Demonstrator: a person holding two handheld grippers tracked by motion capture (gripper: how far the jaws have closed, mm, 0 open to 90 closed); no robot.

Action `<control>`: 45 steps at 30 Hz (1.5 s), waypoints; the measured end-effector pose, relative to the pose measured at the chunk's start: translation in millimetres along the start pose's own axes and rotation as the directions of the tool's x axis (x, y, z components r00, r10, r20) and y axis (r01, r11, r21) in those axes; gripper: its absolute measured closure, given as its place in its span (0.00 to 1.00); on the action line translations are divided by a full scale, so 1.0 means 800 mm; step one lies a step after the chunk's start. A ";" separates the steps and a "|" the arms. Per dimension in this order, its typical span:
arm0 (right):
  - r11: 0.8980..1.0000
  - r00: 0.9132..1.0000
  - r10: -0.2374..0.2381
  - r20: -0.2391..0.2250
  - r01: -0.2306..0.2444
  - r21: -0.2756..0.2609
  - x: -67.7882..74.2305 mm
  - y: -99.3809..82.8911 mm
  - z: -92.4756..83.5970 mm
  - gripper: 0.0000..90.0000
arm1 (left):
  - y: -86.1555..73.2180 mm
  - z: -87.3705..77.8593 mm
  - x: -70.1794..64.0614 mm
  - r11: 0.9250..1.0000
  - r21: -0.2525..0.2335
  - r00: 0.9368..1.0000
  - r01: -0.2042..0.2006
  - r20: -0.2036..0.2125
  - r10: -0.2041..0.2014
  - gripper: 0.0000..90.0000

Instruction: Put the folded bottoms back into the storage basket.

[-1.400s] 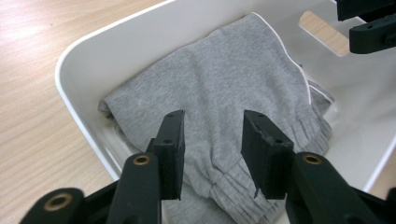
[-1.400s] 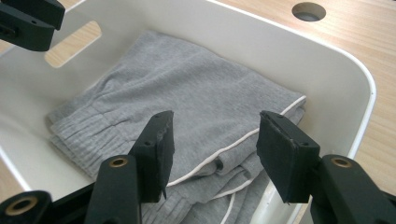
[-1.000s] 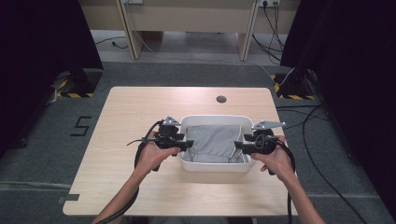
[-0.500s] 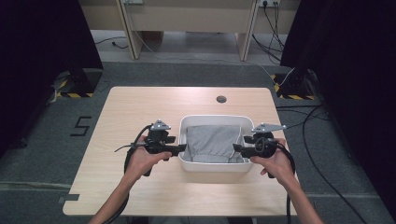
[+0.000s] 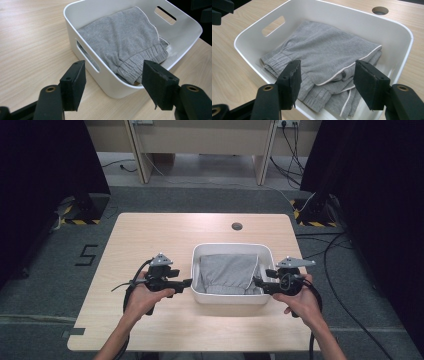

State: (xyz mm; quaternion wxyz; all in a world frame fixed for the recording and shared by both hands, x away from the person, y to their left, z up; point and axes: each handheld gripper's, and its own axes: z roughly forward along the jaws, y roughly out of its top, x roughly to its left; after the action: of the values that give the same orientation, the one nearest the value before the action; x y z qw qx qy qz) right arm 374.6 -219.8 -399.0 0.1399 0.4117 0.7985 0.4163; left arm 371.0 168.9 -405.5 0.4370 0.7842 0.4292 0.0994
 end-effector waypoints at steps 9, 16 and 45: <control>1.000 1.000 0.006 0.001 -0.006 -0.026 0.004 -0.015 -0.020 0.44 | -0.027 -0.013 0.005 1.000 -0.015 1.000 0.011 -0.017 -0.012 0.39; 0.999 1.000 0.007 0.009 -0.006 -0.045 0.011 -0.033 -0.038 0.44 | -0.049 -0.023 0.014 0.999 -0.031 0.999 0.027 -0.039 -0.028 0.39; 0.999 0.994 -0.004 0.106 0.008 -0.040 0.036 -0.118 -0.045 0.32 | -0.150 -0.018 0.042 0.998 -0.034 0.994 0.052 -0.096 -0.055 0.22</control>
State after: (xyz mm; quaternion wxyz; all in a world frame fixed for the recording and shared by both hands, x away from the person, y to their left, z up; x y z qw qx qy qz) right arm 285.7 -247.1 -447.2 0.1916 0.4278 0.7828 0.4092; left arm 313.9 232.9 -496.8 0.4305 0.7596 0.4692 0.1320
